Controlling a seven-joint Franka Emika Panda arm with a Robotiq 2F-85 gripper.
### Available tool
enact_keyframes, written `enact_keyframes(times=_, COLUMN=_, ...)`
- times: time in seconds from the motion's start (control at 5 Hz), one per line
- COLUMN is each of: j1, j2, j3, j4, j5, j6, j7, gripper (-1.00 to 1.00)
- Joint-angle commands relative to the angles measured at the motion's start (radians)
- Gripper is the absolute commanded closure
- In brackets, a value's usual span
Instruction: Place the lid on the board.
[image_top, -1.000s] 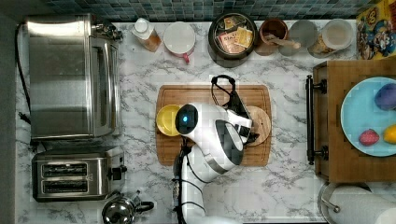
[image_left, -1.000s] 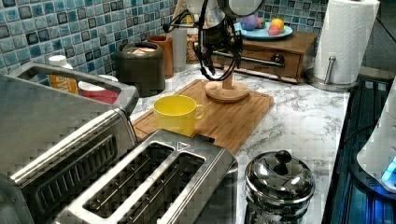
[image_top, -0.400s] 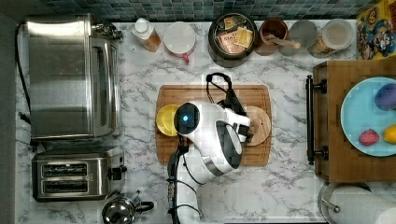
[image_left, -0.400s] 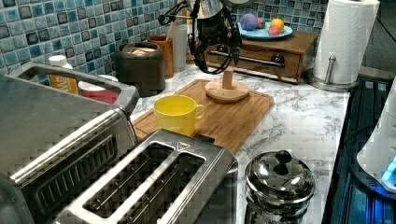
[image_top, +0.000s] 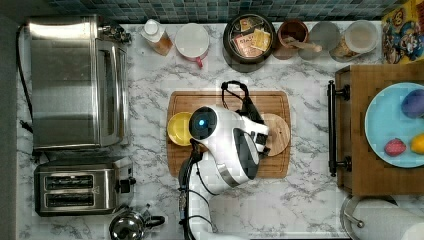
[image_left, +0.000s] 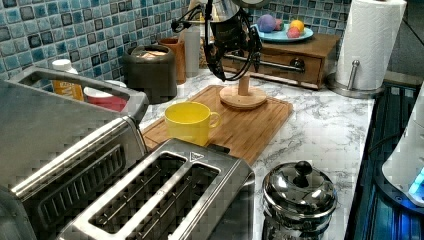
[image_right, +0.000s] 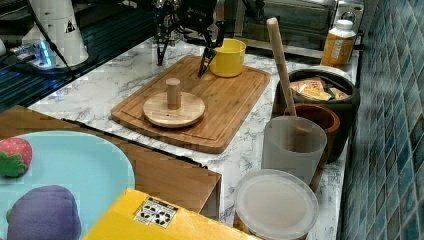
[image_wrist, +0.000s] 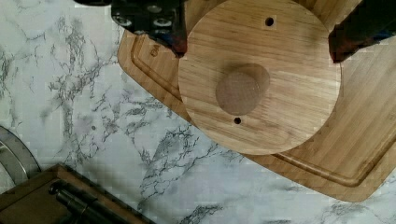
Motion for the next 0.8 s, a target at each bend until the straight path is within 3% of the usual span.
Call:
enact_keyframes(times=0.2, j1=0.015, j2=-0.007, j3=0.016, j4=0.088, j5=0.003, j6=-0.010, j7=-0.033, gripper=-1.00)
enact_keyframes(times=0.8, j1=0.007, j2=-0.007, j3=0.025, j4=0.089, j5=0.002, j6=-0.011, j7=-0.033, gripper=-1.00)
